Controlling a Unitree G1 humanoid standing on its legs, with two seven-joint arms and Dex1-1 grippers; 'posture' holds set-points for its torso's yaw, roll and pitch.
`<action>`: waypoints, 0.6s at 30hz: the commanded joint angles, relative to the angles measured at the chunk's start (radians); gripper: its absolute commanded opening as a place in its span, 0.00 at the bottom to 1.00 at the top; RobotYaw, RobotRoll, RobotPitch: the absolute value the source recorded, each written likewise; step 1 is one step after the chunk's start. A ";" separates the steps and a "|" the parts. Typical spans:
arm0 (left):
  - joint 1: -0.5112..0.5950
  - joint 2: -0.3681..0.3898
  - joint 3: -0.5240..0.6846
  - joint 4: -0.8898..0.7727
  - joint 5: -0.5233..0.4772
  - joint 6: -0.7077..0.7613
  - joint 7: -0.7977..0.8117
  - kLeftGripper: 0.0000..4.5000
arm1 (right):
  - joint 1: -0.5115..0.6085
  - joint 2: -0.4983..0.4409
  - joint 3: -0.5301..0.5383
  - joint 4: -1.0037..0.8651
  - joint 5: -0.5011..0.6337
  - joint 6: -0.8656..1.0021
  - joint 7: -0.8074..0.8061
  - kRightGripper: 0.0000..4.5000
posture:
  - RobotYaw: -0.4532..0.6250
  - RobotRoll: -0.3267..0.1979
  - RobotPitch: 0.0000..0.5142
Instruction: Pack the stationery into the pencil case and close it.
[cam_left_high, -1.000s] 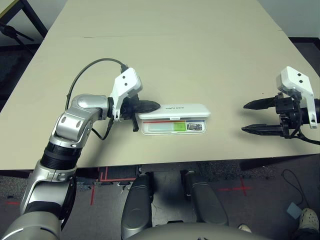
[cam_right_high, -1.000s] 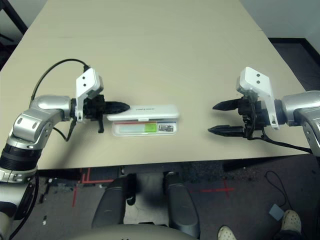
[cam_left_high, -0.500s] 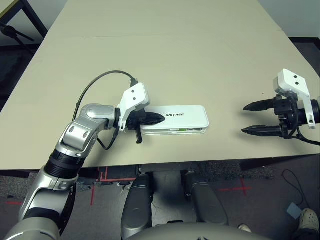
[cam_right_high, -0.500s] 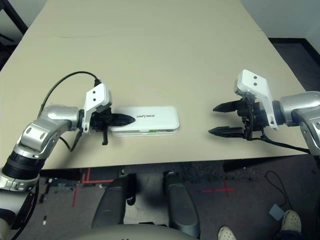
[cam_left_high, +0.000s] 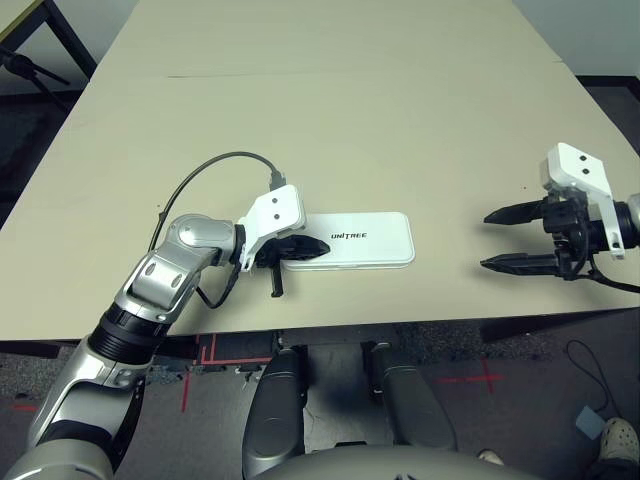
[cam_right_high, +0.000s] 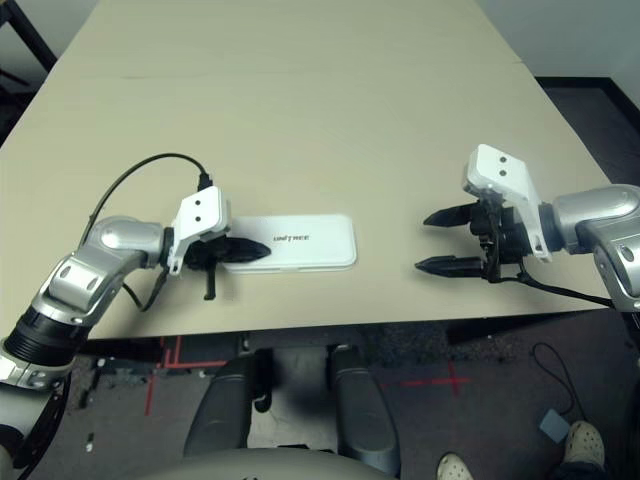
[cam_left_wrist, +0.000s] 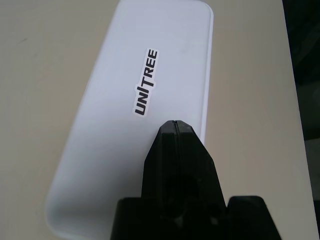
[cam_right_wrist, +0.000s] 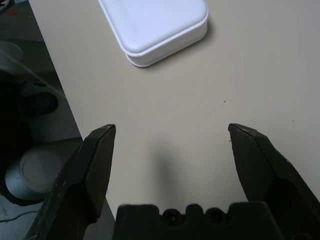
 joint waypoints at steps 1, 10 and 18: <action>0.037 -0.001 0.001 0.025 0.019 0.008 0.024 0.00 | -0.007 0.018 0.000 0.004 -0.003 -0.019 -0.014 1.00 | 0.39 0.62 0.39; 0.066 -0.016 0.265 -0.024 -0.101 0.018 0.131 0.66 | -0.040 0.134 -0.067 0.058 0.017 -0.060 -0.129 1.00 | 0.40 0.62 0.39; 0.076 -0.079 0.540 0.078 -0.152 -0.041 0.337 0.99 | -0.166 0.338 -0.157 0.304 -0.075 -0.233 -0.451 1.00 | 0.42 0.62 0.38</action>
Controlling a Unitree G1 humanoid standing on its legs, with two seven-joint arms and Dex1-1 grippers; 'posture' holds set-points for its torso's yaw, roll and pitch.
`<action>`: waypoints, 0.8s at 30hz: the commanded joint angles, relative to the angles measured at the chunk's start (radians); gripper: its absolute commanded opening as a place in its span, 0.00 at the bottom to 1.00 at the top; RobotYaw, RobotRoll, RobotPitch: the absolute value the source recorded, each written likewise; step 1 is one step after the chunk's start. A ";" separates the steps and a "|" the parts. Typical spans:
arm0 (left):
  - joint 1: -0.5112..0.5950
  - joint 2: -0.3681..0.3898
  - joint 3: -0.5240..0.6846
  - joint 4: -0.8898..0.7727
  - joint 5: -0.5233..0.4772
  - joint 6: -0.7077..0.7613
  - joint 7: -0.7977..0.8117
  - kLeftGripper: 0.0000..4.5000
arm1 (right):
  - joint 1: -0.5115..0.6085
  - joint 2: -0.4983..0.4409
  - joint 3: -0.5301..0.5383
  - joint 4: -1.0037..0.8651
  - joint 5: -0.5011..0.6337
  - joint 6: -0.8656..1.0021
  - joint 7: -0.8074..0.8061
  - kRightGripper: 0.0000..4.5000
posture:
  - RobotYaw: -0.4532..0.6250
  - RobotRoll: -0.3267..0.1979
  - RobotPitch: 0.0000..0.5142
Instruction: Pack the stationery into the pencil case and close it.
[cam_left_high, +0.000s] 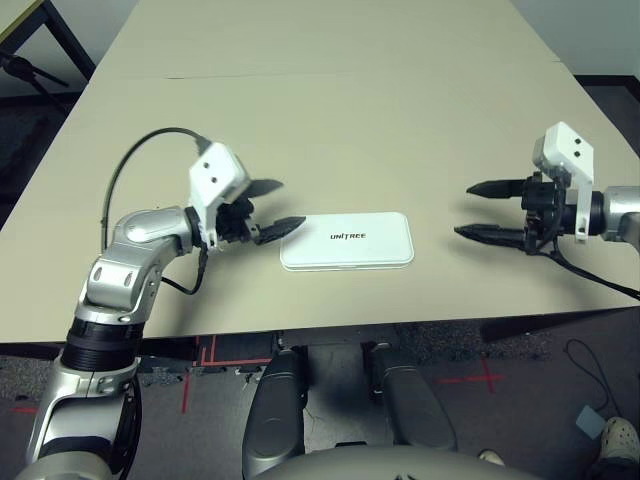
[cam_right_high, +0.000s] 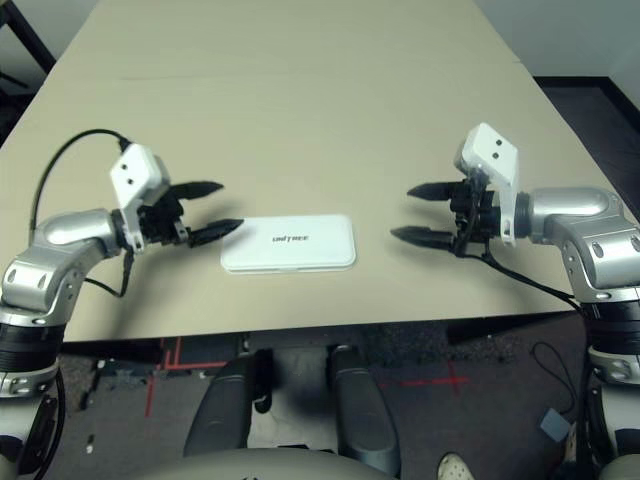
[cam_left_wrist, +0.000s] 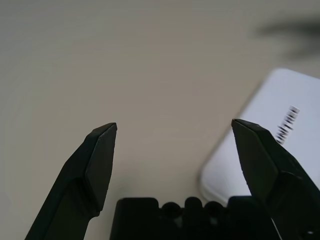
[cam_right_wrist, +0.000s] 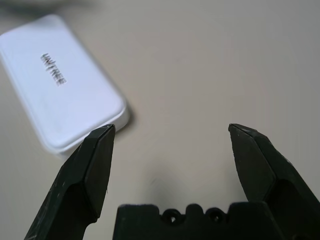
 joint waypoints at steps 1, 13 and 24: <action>0.002 -0.026 0.087 0.090 0.005 -0.059 0.098 0.99 | -0.040 0.046 -0.042 0.126 -0.064 -0.106 -0.141 1.00 | 0.42 0.62 0.38; -0.105 -0.038 0.262 0.503 0.062 -0.403 0.343 0.99 | -0.193 0.159 -0.162 0.554 -0.171 -0.443 -0.599 1.00 | 0.43 0.62 0.33; -0.202 -0.018 0.312 0.774 0.057 -0.616 0.446 0.99 | -0.253 0.152 -0.205 0.801 -0.187 -0.604 -0.771 1.00 | 0.42 0.62 0.30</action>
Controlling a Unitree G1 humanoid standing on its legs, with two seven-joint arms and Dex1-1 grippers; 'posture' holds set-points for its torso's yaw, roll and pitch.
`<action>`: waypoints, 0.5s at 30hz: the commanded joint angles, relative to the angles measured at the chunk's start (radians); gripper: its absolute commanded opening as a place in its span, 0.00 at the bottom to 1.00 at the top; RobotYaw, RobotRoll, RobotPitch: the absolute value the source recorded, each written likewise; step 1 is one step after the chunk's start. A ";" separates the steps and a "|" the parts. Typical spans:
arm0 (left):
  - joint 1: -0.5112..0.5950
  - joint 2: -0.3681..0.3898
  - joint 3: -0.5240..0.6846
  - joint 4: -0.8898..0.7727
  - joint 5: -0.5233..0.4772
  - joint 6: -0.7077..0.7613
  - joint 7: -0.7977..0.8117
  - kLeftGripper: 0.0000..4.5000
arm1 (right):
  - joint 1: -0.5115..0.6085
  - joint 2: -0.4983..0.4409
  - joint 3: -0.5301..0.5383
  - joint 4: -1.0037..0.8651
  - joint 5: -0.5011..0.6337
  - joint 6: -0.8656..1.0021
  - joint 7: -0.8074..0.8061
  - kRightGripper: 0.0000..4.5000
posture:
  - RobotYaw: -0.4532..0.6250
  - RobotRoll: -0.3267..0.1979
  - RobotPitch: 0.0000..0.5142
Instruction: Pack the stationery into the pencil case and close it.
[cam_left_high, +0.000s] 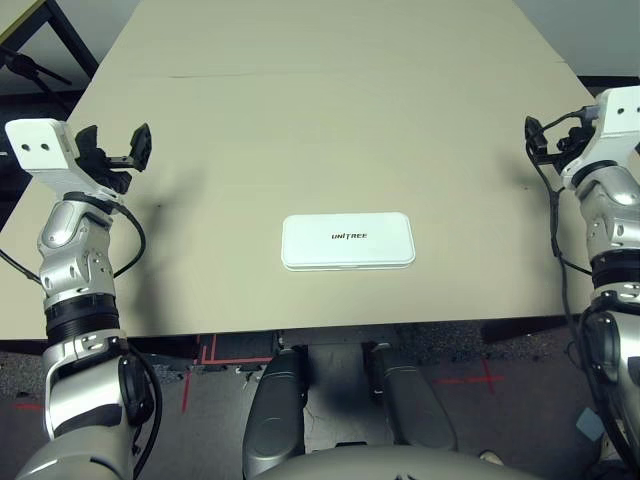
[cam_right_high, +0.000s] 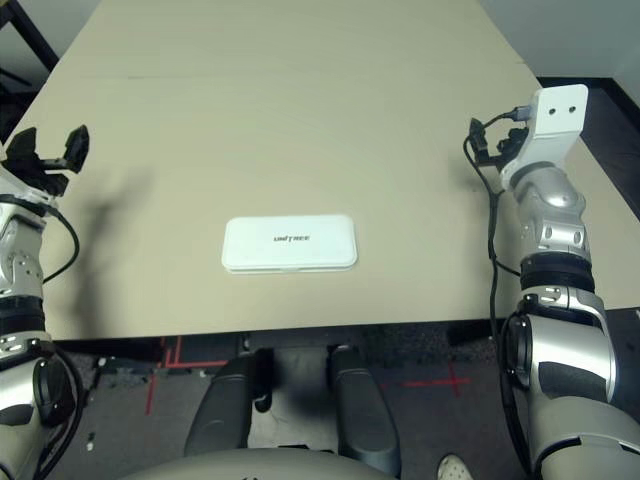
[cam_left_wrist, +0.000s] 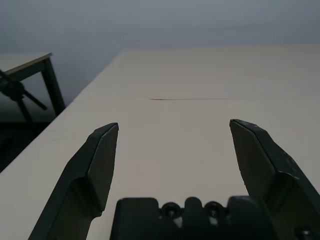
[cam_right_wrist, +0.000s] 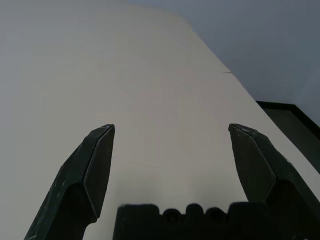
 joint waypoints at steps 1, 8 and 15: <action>-0.018 0.017 0.018 0.052 0.007 -0.047 0.023 0.99 | -0.016 -0.004 -0.025 0.057 -0.002 -0.032 -0.034 1.00 | 0.42 0.62 0.30; -0.044 0.026 0.005 0.109 0.013 -0.081 0.018 0.99 | -0.046 -0.008 -0.021 0.117 -0.002 -0.054 -0.030 1.00 | 0.40 0.62 0.35; -0.043 0.014 -0.014 0.080 0.016 -0.067 0.015 0.99 | -0.053 0.004 -0.009 0.129 -0.007 -0.057 -0.006 1.00 | 0.41 0.62 0.39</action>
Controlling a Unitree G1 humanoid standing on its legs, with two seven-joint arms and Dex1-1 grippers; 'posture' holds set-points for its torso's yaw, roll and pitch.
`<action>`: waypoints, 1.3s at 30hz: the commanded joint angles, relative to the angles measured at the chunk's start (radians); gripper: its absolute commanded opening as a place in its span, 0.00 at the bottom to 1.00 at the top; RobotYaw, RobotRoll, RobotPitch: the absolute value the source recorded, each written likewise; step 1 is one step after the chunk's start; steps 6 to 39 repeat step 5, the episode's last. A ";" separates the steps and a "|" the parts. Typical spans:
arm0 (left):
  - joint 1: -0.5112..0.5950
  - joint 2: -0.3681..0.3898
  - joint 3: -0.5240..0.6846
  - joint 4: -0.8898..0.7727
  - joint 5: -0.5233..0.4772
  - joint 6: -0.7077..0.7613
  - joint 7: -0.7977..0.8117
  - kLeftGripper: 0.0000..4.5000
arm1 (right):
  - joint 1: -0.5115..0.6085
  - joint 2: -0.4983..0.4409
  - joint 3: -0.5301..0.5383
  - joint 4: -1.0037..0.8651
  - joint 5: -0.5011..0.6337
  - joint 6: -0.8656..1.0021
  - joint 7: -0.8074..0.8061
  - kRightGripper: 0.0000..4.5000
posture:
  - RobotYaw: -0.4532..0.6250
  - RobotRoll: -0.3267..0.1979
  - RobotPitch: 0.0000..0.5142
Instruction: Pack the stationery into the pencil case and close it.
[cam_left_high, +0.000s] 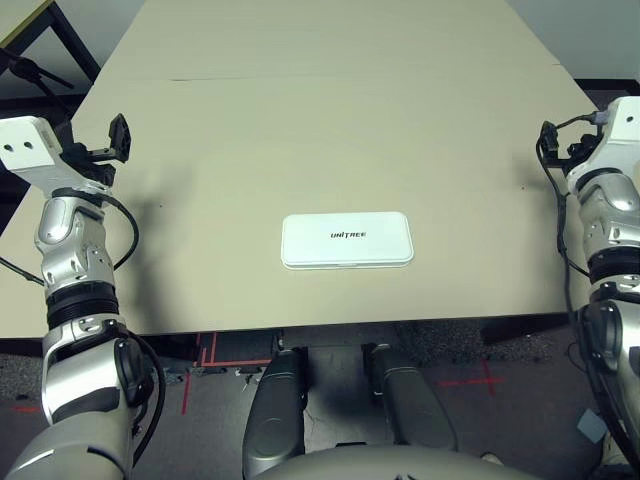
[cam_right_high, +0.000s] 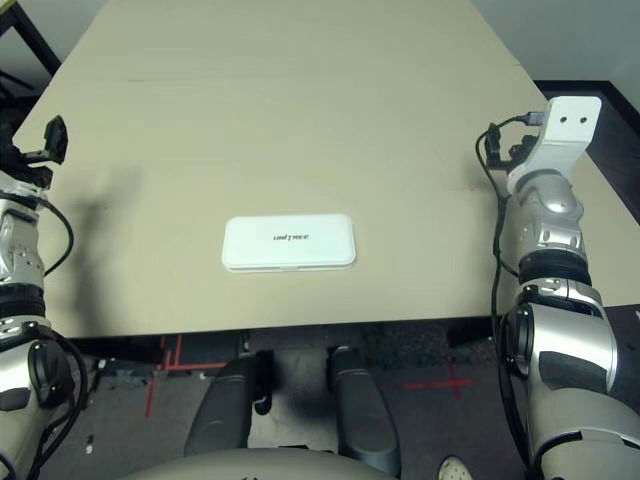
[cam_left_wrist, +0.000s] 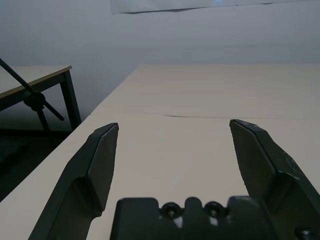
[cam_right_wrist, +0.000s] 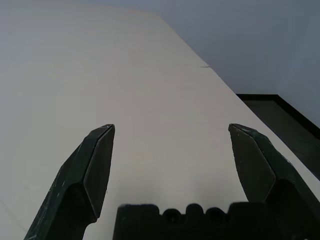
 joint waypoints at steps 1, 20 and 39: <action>0.010 0.001 -0.018 -0.011 0.010 0.007 -0.001 0.99 | -0.009 0.006 -0.001 0.027 -0.008 -0.012 0.008 1.00 | 0.41 0.62 0.39; 0.011 0.005 -0.024 -0.019 0.005 0.015 0.000 0.99 | -0.010 0.015 0.001 0.026 -0.007 -0.011 0.010 1.00 | 0.41 0.62 0.39; 0.011 0.005 -0.024 -0.019 0.005 0.015 0.000 0.99 | -0.010 0.015 0.001 0.026 -0.007 -0.011 0.010 1.00 | 0.41 0.62 0.39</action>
